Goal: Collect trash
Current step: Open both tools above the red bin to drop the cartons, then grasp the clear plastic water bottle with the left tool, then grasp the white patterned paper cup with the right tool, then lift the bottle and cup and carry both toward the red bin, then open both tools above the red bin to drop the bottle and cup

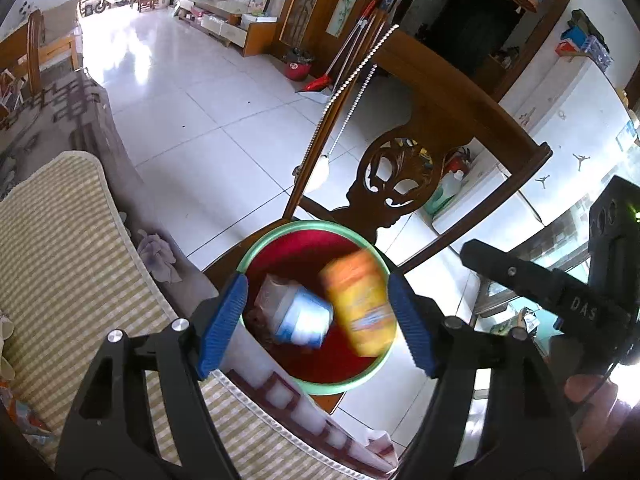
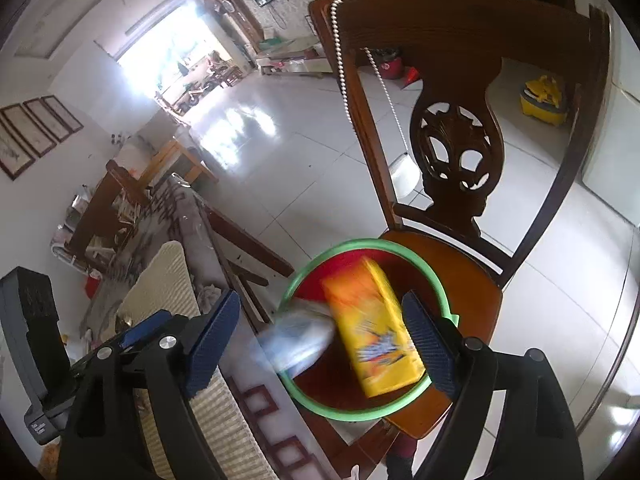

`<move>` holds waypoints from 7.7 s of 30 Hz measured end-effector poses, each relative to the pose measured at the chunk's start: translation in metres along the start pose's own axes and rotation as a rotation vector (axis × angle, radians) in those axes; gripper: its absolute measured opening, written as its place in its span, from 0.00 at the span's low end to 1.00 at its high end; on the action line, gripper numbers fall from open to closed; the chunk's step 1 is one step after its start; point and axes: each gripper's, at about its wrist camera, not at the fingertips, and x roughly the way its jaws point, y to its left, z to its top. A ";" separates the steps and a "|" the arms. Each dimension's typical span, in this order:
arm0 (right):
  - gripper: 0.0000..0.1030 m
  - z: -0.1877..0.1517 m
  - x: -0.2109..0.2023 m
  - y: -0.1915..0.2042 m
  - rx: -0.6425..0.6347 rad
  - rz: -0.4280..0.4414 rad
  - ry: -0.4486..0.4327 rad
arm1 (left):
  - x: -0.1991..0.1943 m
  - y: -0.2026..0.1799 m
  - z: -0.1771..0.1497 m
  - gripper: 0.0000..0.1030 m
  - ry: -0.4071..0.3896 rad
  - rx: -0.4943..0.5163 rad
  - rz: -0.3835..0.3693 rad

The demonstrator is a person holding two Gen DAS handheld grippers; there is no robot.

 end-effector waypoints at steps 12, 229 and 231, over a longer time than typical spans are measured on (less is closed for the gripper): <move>0.78 -0.005 -0.007 0.040 -0.053 0.045 -0.007 | -0.034 0.023 -0.007 0.68 -0.059 -0.015 0.023; 0.80 -0.004 0.012 0.032 -0.040 -0.031 0.021 | -0.099 0.000 0.002 0.78 -0.188 0.099 0.155; 0.80 -0.006 0.011 0.042 -0.055 -0.025 0.019 | -0.123 0.000 0.001 0.78 -0.226 0.102 0.139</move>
